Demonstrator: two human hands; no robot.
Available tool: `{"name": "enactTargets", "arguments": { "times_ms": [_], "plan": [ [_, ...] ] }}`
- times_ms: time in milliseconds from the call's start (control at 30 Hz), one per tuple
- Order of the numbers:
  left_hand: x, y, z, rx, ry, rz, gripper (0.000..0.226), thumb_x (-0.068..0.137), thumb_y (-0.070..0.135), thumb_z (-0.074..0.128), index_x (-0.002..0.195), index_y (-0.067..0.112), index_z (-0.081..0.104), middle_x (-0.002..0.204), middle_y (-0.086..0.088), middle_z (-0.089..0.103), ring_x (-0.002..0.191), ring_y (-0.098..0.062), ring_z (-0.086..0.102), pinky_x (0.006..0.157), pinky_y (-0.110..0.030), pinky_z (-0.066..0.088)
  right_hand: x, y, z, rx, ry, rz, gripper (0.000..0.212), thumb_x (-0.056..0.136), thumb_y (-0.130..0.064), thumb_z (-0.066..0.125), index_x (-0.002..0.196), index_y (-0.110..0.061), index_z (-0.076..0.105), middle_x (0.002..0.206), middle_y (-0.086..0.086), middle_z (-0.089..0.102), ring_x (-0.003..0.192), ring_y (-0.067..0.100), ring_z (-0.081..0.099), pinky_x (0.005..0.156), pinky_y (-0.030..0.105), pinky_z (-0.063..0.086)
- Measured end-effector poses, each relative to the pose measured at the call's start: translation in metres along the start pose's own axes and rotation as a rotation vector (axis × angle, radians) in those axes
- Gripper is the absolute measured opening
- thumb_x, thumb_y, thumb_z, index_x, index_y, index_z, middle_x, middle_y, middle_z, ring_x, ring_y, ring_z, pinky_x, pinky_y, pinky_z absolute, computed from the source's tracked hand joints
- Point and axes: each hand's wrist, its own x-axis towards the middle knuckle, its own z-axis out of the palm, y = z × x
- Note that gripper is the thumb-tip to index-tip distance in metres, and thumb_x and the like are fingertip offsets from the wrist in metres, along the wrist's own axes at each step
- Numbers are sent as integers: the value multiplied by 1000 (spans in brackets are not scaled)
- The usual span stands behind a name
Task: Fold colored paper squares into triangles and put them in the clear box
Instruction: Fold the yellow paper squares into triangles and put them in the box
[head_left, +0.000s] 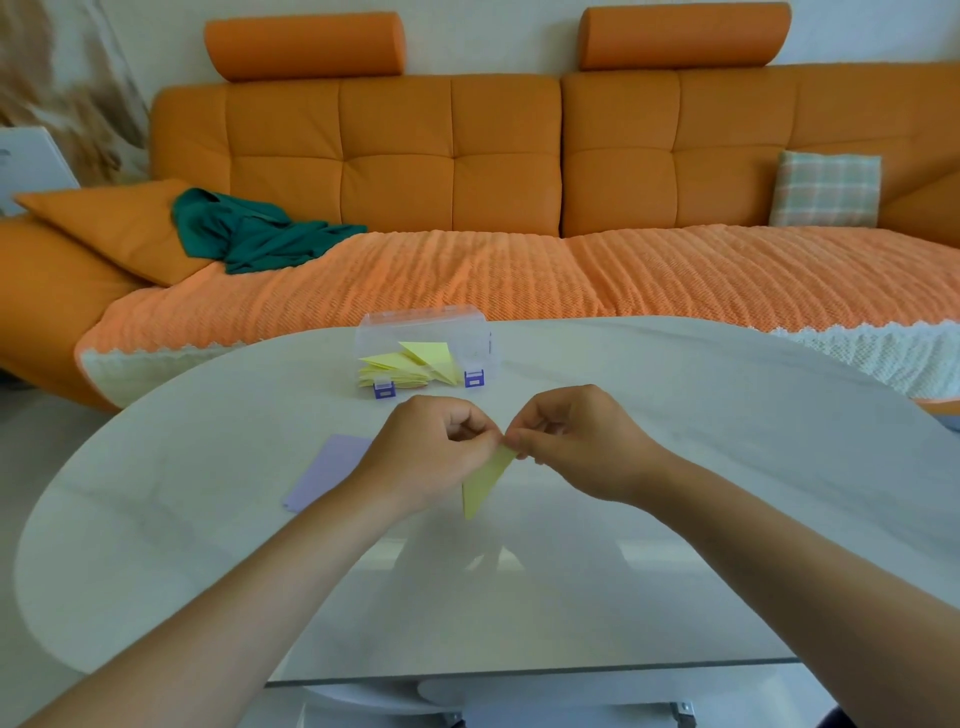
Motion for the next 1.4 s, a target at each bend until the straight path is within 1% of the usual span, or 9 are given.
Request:
{"name": "enactTargets", "arguments": {
  "times_ms": [67,233,400,633,733,833,1067,1200,1400],
  "plan": [
    [1,0,-2,15,0,8,14,82,28,69,72,36,74,66,16,71,60,4,62,56,-11,44,0,-1,0,-4,-15,8,16,88,-26,73,73,-29,73,72,-15,73,66,1,64,71,30,58],
    [6,-2,-15,-56,-18,-66,10,72,29,65,71,25,74,69,6,75,72,-18,73,70,-36,61,2,0,-8,45,28,67,15,89,-18,71,74,-23,73,69,-9,72,62,5,64,62,22,53],
    [11,-12,-24,-185,138,-127,19,86,8,65,70,14,74,73,1,76,77,-18,75,68,-32,60,3,5,-16,155,152,156,15,91,-16,66,78,-16,72,67,-8,71,55,2,60,43,13,38],
    [4,-6,0,-446,160,-120,13,93,22,67,92,18,79,92,-1,78,91,-21,74,80,-34,60,3,4,-6,308,123,177,12,90,-15,69,81,-12,75,74,-3,75,60,6,62,56,18,45],
    [5,-6,2,-411,204,-112,13,91,21,69,85,21,80,83,1,77,81,-20,74,77,-31,59,5,5,-6,321,100,190,12,90,-16,69,81,-12,75,75,-3,76,61,5,62,57,16,44],
    [4,-6,2,-254,235,-67,14,85,25,71,74,29,77,61,15,67,57,-2,57,59,-15,45,4,5,-4,185,44,193,12,89,-21,69,79,-21,75,70,-10,72,57,-2,57,51,12,42],
    [3,-2,10,-71,100,-11,14,85,25,73,71,24,76,69,11,73,63,0,61,62,-19,46,3,1,7,137,100,85,11,87,-30,72,78,-28,76,71,-6,71,58,0,55,53,18,45],
    [2,-3,8,-30,85,7,23,82,21,72,61,30,70,57,18,65,52,6,53,53,-7,38,4,1,7,139,101,107,15,88,-26,70,73,-26,74,60,-12,65,51,-1,51,46,14,39],
    [5,-6,-8,31,16,-39,15,80,18,68,67,24,73,69,10,74,72,-15,71,70,-32,58,11,5,-2,249,305,177,17,92,-26,67,76,-23,74,68,-8,65,49,-2,49,42,14,37]
  ]
}}
